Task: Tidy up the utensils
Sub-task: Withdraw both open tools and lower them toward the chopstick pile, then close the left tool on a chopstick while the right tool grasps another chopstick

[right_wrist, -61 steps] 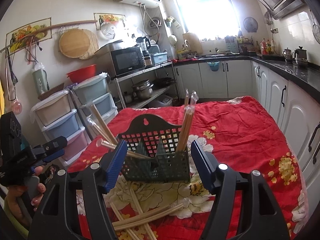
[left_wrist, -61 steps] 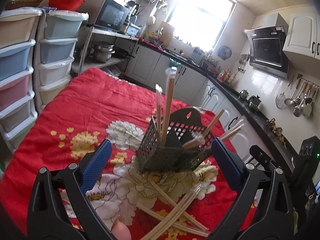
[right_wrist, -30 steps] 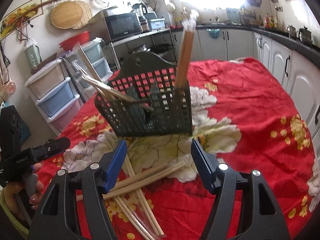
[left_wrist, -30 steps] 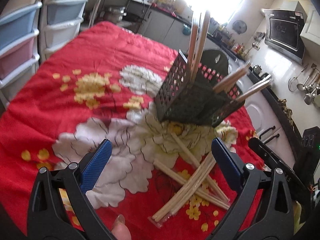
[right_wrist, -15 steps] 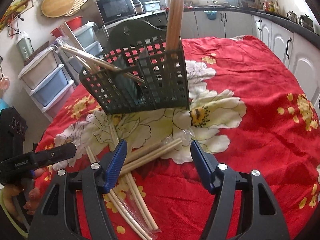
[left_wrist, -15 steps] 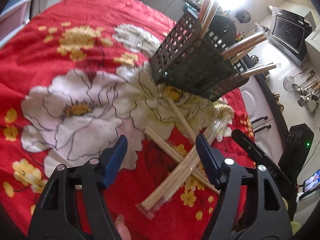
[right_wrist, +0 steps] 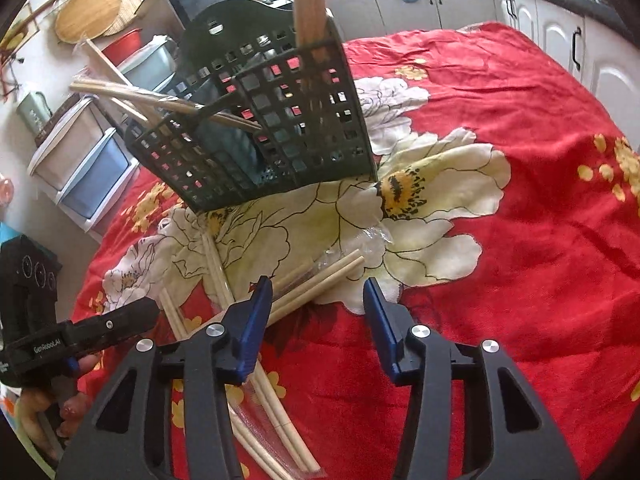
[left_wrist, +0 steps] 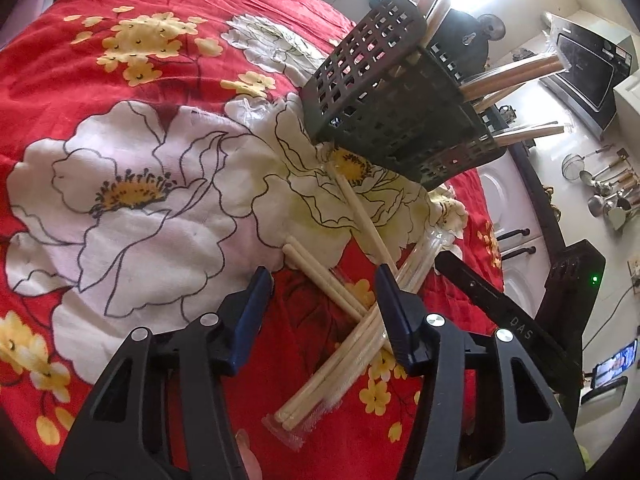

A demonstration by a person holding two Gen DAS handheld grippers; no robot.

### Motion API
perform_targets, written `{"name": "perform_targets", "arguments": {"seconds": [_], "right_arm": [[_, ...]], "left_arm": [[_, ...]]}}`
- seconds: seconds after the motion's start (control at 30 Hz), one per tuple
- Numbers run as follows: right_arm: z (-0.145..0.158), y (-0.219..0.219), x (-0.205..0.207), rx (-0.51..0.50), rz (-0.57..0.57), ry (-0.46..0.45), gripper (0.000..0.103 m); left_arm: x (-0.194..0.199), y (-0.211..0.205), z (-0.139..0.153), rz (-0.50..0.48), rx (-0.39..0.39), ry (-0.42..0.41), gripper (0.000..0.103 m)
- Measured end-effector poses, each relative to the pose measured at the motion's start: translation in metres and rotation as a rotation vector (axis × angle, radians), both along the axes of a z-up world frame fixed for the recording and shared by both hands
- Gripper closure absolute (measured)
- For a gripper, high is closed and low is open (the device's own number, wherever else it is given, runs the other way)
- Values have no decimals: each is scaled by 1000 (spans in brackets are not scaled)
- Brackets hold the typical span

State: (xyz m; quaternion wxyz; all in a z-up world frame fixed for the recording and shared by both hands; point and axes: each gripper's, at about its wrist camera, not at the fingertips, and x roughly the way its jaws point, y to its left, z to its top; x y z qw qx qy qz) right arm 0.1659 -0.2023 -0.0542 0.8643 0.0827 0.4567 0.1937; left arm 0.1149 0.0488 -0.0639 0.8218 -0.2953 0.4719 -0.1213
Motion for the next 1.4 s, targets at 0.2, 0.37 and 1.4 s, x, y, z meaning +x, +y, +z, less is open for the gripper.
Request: {"name": "perform_targets", "arguments": {"seconds": [0.2, 0.37, 1.4], "right_arm": [[-6, -5, 9, 51, -34, 47, 64], [-11, -8, 15, 79, -58, 72, 69], [-9, -57, 38, 329, -235, 139, 95]], "left_arm": [[9, 0, -2, 8, 4, -4, 60], [15, 3, -4, 20, 16, -2, 68], [25, 7, -9, 56, 59, 2, 97]]}}
